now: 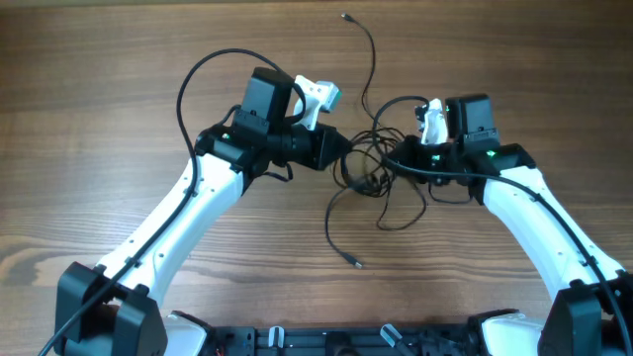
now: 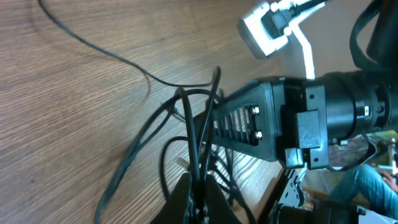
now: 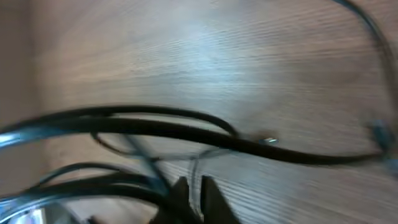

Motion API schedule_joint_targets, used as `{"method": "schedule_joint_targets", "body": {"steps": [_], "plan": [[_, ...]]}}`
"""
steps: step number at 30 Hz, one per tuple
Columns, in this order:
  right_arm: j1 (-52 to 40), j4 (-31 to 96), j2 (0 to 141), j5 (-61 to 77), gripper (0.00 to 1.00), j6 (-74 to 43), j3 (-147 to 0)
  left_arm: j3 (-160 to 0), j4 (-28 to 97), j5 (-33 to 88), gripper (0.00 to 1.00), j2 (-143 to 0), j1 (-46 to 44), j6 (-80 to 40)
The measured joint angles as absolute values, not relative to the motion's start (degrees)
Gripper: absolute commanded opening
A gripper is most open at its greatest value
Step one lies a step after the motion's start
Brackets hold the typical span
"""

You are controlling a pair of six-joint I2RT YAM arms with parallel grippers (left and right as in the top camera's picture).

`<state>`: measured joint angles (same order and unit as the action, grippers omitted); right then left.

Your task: Untangle cables

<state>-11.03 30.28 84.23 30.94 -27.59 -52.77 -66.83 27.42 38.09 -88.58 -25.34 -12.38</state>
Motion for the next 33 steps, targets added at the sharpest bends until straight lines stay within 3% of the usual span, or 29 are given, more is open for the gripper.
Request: {"method": "schedule_joint_targets", "body": {"steps": [4,8,10,11,14,20,26,33], "plan": [[-11.2,38.2,84.3,15.7,0.04,-32.1,-52.8,-66.8,34.4,39.5,0.04,-88.5,-18.0,-12.4],[-8.9,38.8,84.3,9.5,0.04,-33.0,-52.8,-66.8,35.5,39.7,0.06,-88.4,-9.6,-12.3],[-9.0,36.6,84.3,10.9,0.04,-32.0,-52.8,-66.8,35.5,40.2,0.51,-88.4,-9.1,-12.1],[-8.9,34.7,84.3,13.8,0.04,-29.9,-52.7,-66.8,35.6,40.6,0.56,-88.3,-9.2,-11.8],[-9.0,27.7,84.3,25.2,0.04,-26.2,-52.6,-66.8,35.9,42.9,0.55,-88.2,-11.9,-11.7],[-9.0,14.4,84.3,38.5,0.04,-33.3,-52.6,-66.8,36.1,44.4,0.54,-88.2,-22.9,-9.1],[-9.0,11.2,84.3,47.4,0.04,-35.8,-52.6,-66.8,36.9,32.0,0.52,-88.2,-31.3,-5.7],[-9.0,9.8,84.3,55.0,0.04,-36.0,-52.6,-66.8,36.5,23.0,0.52,-88.2,-34.0,-4.5]]}}
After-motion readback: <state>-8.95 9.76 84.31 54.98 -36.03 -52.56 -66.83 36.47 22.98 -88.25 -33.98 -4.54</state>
